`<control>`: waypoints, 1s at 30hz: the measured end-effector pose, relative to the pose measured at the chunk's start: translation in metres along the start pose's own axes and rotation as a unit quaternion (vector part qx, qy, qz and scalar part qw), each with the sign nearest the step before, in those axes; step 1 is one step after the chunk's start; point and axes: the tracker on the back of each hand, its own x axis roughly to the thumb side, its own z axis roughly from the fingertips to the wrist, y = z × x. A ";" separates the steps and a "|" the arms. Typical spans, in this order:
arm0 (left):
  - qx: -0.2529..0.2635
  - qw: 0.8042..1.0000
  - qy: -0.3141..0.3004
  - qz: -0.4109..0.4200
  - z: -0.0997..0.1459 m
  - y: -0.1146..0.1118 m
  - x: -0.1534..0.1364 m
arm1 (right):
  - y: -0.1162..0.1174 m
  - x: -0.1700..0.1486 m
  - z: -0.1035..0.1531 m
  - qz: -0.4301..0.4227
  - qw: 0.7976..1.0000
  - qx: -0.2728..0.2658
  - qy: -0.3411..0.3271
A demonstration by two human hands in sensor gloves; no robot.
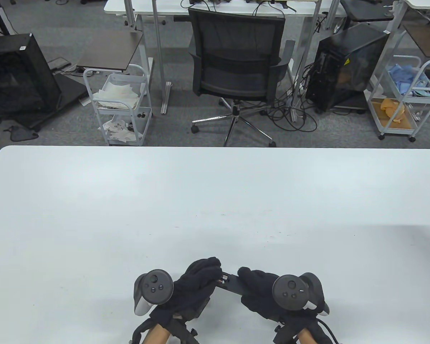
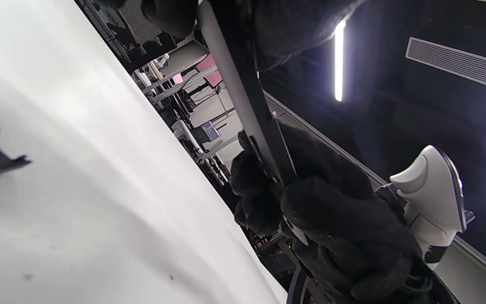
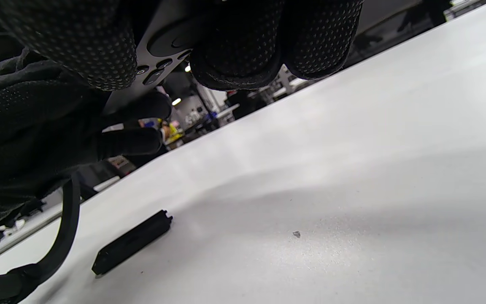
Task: Fit batteries into remote control, then fit battery cover
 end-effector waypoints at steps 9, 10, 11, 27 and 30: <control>0.142 0.987 0.061 -0.031 0.017 0.018 -0.001 | 0.000 0.002 0.001 -0.007 1.000 -0.010 -0.006; 0.152 0.984 0.078 -0.044 0.019 0.020 -0.002 | 0.000 0.003 0.001 -0.010 1.000 -0.012 -0.008; 0.153 0.981 0.102 -0.053 0.020 0.020 -0.003 | 0.001 0.004 0.001 -0.014 1.000 -0.016 -0.012; 0.115 0.972 0.169 0.115 0.015 0.006 -0.011 | 0.007 0.010 0.000 -0.020 1.000 -0.011 -0.019; 0.107 0.975 0.160 0.112 0.016 0.005 -0.012 | 0.006 0.009 0.001 -0.027 0.999 -0.011 -0.020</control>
